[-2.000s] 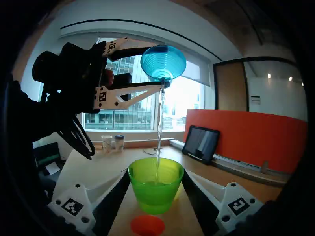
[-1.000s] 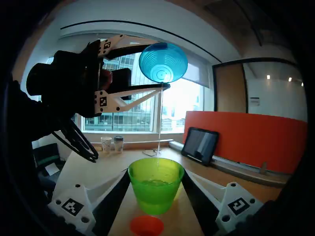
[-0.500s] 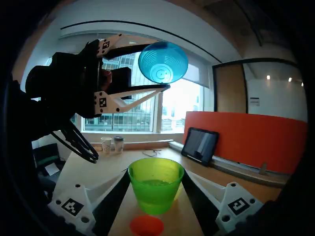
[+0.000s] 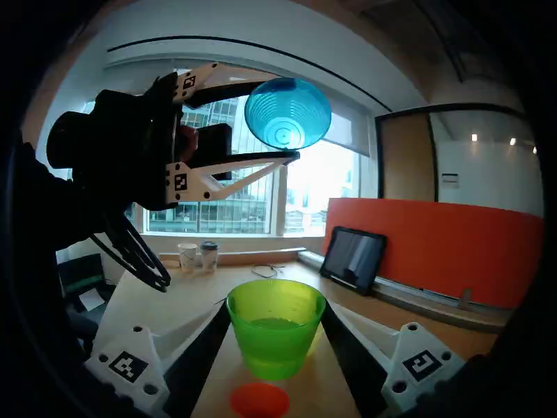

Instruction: Pour water

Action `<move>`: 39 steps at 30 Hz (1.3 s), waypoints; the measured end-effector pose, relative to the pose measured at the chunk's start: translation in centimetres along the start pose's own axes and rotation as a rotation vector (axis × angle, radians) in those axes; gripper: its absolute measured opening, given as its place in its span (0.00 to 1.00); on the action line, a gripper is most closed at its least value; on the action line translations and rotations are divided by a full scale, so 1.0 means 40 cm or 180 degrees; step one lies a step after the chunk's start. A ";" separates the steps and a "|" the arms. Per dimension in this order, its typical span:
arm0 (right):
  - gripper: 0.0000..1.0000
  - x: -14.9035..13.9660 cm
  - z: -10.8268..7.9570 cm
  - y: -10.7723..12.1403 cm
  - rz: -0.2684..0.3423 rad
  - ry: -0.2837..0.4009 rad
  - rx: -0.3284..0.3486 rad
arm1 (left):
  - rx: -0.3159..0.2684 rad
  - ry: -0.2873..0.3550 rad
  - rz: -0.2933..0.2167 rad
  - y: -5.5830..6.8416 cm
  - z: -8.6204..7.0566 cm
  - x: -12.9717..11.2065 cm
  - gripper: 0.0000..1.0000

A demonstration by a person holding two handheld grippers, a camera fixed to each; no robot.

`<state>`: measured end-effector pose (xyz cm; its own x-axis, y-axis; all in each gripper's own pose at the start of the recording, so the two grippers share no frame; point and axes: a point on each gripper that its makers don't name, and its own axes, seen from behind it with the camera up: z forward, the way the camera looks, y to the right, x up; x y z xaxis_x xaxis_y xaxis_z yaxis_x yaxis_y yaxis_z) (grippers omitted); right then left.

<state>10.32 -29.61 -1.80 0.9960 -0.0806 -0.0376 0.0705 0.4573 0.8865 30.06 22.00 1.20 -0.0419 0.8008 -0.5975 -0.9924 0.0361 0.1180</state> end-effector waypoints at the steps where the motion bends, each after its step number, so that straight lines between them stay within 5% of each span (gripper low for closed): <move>1: 0.92 0.000 0.000 0.000 -0.0001 0.0000 -0.0001 | -0.0002 -0.0005 -0.0076 0.000 0.001 -0.004 0.87; 14: 0.92 0.011 -0.008 0.009 0.0012 0.0040 -0.0046 | 0.0023 -0.0078 -0.1191 -0.001 0.001 -0.045 0.87; 21: 0.92 0.016 -0.015 0.012 0.0020 0.0052 -0.0059 | 0.0046 -0.0092 -0.1987 -0.011 -0.004 -0.064 0.87; 30: 0.92 0.023 -0.019 0.015 0.0017 0.0062 -0.0077 | 0.0087 -0.0099 -0.2783 -0.033 -0.010 -0.083 0.87; 39: 0.92 0.031 -0.024 0.019 0.0018 0.0078 -0.0097 | 0.0052 -0.0090 -0.3875 -0.044 -0.016 -0.115 0.87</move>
<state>11.68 -28.52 -1.60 0.9974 -0.0563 -0.0442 0.0660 0.4845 0.8723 31.93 17.88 3.25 0.9181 0.2508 -0.3069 -0.3794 0.7801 -0.4974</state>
